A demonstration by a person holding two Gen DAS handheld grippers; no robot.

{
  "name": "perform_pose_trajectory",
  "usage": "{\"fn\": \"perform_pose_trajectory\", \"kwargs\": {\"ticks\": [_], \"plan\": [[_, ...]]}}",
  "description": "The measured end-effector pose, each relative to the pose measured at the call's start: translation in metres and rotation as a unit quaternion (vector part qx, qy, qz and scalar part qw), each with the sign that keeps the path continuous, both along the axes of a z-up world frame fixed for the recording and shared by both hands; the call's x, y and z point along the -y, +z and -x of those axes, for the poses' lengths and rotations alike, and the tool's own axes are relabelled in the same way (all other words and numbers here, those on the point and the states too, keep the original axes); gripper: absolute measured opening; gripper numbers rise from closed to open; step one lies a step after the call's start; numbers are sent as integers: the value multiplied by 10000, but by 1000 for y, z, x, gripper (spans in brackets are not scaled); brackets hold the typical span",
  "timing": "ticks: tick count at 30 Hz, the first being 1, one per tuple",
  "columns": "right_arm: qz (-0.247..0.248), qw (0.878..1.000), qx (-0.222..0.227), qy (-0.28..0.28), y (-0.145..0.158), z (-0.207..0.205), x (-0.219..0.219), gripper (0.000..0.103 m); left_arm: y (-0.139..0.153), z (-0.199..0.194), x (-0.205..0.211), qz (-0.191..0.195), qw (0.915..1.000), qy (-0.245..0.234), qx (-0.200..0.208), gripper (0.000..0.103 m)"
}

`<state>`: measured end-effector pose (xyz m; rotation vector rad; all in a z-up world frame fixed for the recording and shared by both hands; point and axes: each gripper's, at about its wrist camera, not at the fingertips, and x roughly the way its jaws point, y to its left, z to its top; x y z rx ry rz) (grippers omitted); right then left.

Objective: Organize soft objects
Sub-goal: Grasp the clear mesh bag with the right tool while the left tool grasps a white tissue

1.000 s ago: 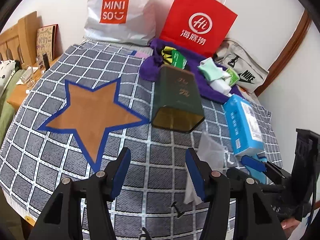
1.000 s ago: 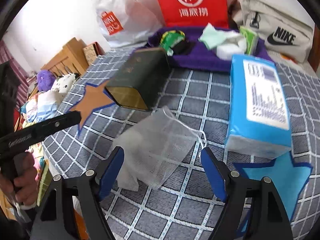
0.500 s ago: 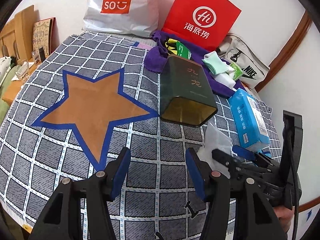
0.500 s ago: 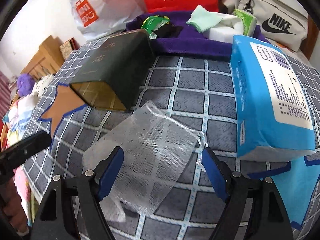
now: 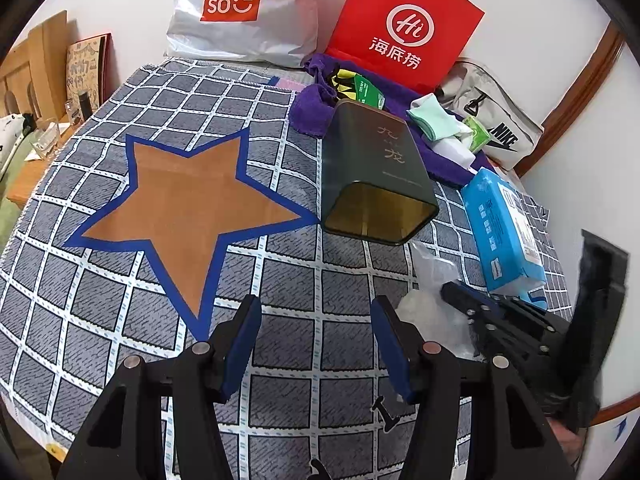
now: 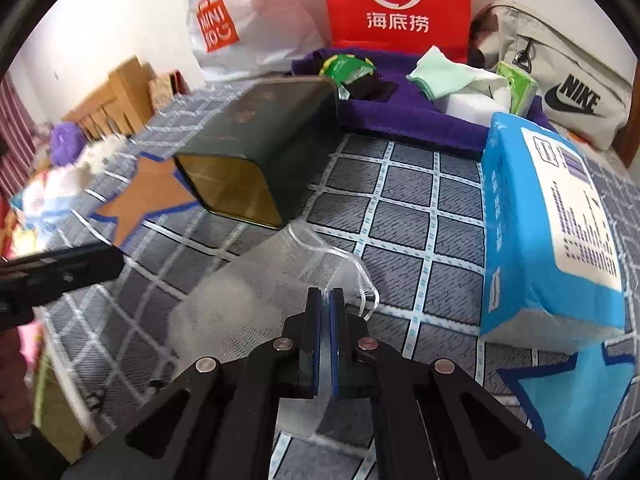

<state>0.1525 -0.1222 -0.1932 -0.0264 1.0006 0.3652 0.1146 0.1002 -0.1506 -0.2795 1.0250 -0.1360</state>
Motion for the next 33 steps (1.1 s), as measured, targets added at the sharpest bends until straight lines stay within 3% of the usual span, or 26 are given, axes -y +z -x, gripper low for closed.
{"fn": "perform_pose_trajectory", "kwargs": {"ticks": [5, 12, 16, 21, 23, 24, 27, 30, 33], "plan": [[-140, 9997, 216, -39, 21, 16, 21, 4, 1, 5, 5, -137, 9999, 30, -55, 55], [-180, 9995, 182, -167, 33, 48, 68, 4, -4, 8, 27, -208, 9995, -182, -165, 55], [-32, 9993, 131, -354, 28, 60, 95, 4, -9, 7, 48, -98, 9987, -443, -215, 55], [-190, 9964, -239, -786, 7, 57, 132, 9, -20, 0, 73, -349, 9968, -693, -210, 55], [-439, 9950, -381, -810, 1, 57, 142, 22, -22, -2, 77, -450, 9965, -690, -156, 55], [-506, 9944, -397, -841, -1, 58, 144, 40, -23, -3, 80, -460, 9963, -721, -107, 55], [-462, 9950, -333, -815, -4, 60, 140, 71, -23, -6, 88, -603, 9948, -819, -11, 55], [-347, 9965, -343, -674, -7, 59, 130, 78, -26, -9, 98, -882, 9928, -813, 65, 54], [-433, 9960, -367, -693, -7, 58, 122, 87, -29, -11, 101, -1261, 9893, -715, 182, 35]]}}
